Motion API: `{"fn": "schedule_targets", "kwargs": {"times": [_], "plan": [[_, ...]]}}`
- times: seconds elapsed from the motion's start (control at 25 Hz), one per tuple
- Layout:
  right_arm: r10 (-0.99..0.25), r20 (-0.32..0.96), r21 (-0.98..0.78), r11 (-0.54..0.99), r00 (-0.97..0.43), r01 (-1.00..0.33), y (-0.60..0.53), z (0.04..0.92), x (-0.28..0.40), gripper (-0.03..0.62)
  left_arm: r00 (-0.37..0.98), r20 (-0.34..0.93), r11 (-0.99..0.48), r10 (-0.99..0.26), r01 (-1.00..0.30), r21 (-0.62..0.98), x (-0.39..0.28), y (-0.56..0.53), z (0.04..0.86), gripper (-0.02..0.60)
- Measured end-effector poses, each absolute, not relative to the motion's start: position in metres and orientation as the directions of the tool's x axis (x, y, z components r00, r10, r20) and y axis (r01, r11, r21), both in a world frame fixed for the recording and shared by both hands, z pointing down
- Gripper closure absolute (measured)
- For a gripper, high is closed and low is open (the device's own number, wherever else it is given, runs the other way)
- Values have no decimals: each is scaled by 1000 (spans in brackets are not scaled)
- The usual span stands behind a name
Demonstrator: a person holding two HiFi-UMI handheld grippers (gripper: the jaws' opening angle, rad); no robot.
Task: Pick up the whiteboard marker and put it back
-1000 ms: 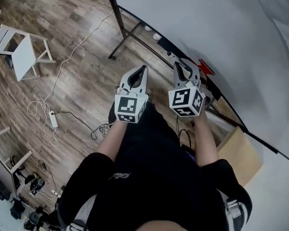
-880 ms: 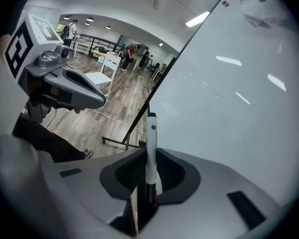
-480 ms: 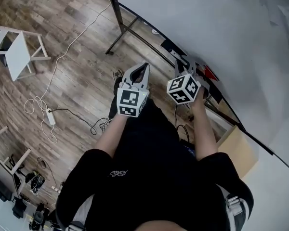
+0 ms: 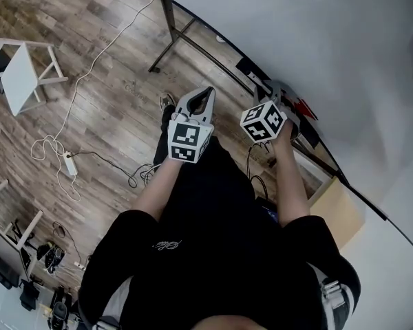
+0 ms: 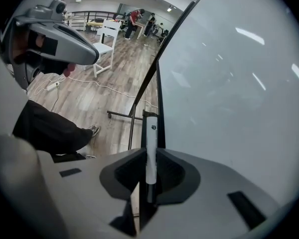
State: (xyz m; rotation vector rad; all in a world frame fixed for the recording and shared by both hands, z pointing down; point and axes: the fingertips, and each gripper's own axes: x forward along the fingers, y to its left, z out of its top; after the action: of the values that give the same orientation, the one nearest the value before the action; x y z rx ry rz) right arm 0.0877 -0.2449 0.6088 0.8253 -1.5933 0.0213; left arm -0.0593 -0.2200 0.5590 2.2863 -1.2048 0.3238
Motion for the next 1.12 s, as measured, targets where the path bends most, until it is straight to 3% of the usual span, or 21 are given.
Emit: {"fn": "schedule_targets", "kwargs": {"times": [1.12], "plan": [[-445, 888, 440, 742, 119, -507, -252, 631, 90, 537, 597, 468, -469, -652, -802, 369, -68, -230, 578, 575]]}}
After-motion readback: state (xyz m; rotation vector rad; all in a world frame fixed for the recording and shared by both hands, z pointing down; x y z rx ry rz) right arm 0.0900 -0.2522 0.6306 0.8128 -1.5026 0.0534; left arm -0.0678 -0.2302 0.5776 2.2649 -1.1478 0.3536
